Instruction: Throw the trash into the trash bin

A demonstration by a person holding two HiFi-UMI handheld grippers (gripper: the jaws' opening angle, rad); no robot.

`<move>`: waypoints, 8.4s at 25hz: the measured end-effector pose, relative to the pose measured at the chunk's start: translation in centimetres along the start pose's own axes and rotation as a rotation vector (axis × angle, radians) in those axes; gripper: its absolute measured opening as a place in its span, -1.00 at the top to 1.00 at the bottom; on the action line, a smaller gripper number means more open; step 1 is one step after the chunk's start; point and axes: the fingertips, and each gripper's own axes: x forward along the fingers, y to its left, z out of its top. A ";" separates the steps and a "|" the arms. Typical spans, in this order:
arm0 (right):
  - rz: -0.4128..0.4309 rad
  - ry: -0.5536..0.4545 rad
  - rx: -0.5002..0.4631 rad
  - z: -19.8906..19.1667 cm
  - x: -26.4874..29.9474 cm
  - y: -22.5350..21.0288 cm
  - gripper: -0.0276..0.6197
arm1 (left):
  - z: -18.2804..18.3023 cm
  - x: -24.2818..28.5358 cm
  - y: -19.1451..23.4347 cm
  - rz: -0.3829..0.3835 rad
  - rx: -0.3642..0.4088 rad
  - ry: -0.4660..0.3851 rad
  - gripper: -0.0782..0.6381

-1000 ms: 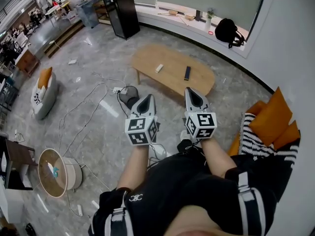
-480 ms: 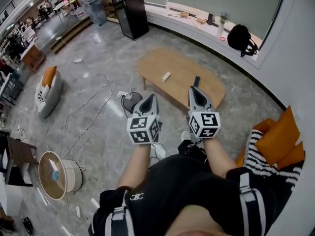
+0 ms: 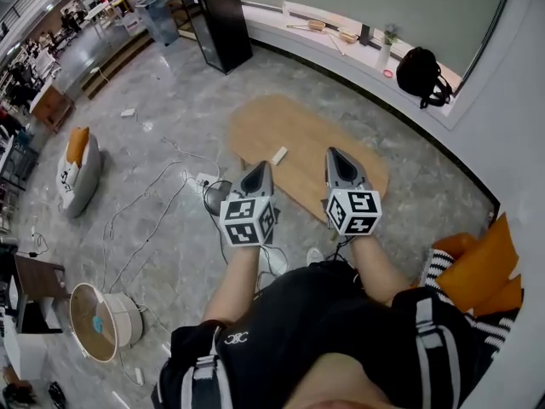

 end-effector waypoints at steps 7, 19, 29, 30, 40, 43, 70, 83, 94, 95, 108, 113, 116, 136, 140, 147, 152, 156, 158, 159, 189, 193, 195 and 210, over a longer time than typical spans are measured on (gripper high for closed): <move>-0.016 0.008 0.002 1.2 6.7 -6.5 0.88 | 2.7 9.3 -0.7 -0.012 0.005 0.015 0.74; -0.170 0.098 0.028 -3.3 12.2 -10.0 0.88 | 0.2 17.6 1.7 -0.142 0.009 0.126 0.75; -0.315 0.272 0.064 -11.8 14.8 -13.8 0.68 | -6.4 22.9 2.2 -0.252 -0.036 0.283 0.75; -0.322 0.298 0.082 -13.0 15.2 -14.2 0.65 | -7.2 23.4 2.4 -0.259 -0.042 0.299 0.75; -0.425 0.551 0.189 -30.0 17.0 -16.8 0.53 | -21.0 28.9 5.4 -0.307 -0.059 0.474 0.75; -0.450 0.602 0.183 -35.2 17.5 -18.0 0.52 | -26.0 30.7 6.4 -0.317 -0.053 0.516 0.74; -0.513 0.811 0.270 -60.5 19.6 -26.2 0.39 | -48.4 35.1 6.7 -0.411 -0.003 0.656 0.75; -0.464 0.682 0.223 -55.4 19.3 -23.5 0.64 | -47.2 34.2 8.0 -0.357 -0.034 0.611 0.75; -0.419 0.611 0.182 -48.7 18.3 -20.2 0.65 | -44.2 33.2 8.4 -0.314 -0.077 0.547 0.75; -0.407 0.612 0.183 -48.3 18.2 -19.8 0.65 | -43.8 33.0 8.5 -0.303 -0.083 0.540 0.75; -0.023 0.723 0.093 -49.6 24.4 -3.3 0.65 | -42.2 25.1 20.4 -0.020 -0.222 0.467 0.75; 0.195 0.778 0.047 -51.7 27.2 7.7 0.65 | -43.8 19.6 28.5 0.150 -0.313 0.441 0.74; 0.274 0.812 0.032 -53.6 28.1 13.4 0.65 | -45.2 16.3 33.2 0.218 -0.353 0.433 0.75; 0.476 1.245 -0.109 -73.6 33.5 33.5 0.64 | -55.0 4.6 52.3 0.440 -0.545 0.473 0.75; 0.441 1.330 -0.138 -78.1 35.1 34.0 0.64 | -57.5 4.2 53.9 0.443 -0.571 0.497 0.74; 0.408 1.435 -0.218 -82.9 37.0 34.3 0.64 | -59.2 5.0 56.0 0.439 -0.586 0.521 0.74; 0.370 1.434 -0.204 -84.1 38.4 34.4 0.63 | -59.7 5.3 57.1 0.440 -0.588 0.531 0.75; 0.371 1.363 -0.127 -83.6 39.7 34.8 0.41 | -59.8 5.9 57.3 0.442 -0.587 0.531 0.74; 0.377 1.316 -0.103 -82.6 40.1 34.8 0.40 | -59.6 6.1 57.0 0.437 -0.586 0.529 0.75; 0.385 1.283 -0.099 -81.9 40.2 34.9 0.41 | -59.5 6.2 56.9 0.434 -0.584 0.528 0.75; -0.004 0.369 0.009 -44.1 36.6 9.0 0.88 | -38.4 22.9 36.1 0.130 -0.296 0.304 0.75; -0.128 0.390 0.034 -44.6 35.2 2.5 0.88 | -37.1 26.2 32.3 0.074 -0.275 0.300 0.75; -0.169 0.410 0.058 -45.3 34.8 0.0 0.88 | -36.6 27.5 30.8 0.056 -0.263 0.298 0.75; -0.224 0.647 0.317 -55.3 39.4 -3.3 0.30 | -38.5 28.6 29.0 0.025 -0.234 0.394 0.74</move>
